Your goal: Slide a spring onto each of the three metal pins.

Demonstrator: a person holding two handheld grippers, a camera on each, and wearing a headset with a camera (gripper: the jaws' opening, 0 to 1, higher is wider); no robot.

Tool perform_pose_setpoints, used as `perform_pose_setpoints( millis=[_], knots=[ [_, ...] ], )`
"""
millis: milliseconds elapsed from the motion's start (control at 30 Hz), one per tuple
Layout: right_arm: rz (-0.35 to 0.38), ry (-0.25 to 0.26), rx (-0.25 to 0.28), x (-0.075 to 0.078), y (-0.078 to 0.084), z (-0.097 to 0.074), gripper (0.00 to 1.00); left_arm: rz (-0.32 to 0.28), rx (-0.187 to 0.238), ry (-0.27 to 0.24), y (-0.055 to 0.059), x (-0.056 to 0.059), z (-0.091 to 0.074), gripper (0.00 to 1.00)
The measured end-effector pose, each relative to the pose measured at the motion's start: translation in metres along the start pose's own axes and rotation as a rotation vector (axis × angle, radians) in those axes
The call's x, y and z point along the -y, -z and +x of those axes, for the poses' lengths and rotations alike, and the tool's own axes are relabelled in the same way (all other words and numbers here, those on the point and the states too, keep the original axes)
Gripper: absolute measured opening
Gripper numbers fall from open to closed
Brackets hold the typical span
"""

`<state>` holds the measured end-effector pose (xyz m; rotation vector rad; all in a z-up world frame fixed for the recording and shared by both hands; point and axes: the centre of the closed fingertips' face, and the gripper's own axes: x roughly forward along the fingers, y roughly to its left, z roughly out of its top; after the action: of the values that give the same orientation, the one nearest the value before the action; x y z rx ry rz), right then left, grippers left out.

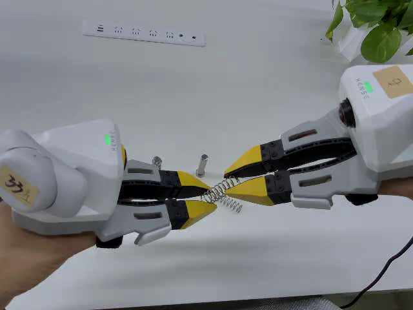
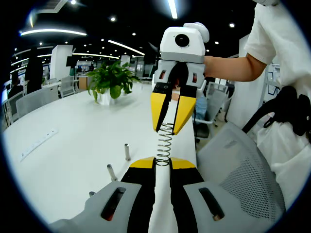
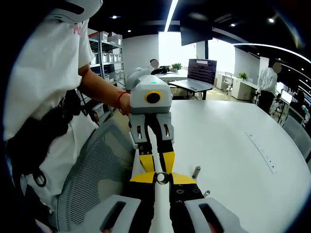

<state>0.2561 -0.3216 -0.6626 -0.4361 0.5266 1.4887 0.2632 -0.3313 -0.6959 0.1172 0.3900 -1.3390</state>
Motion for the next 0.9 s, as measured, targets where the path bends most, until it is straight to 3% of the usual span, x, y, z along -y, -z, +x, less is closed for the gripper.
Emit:
perform_pose_setpoints(
  millis=[900],
  knots=[
    [-0.028,-0.028,-0.027,-0.0021,-0.0066,0.0033,0.06,-0.018,0.027,0.015,-0.0005,0.004,0.0021,0.06]
  ],
)
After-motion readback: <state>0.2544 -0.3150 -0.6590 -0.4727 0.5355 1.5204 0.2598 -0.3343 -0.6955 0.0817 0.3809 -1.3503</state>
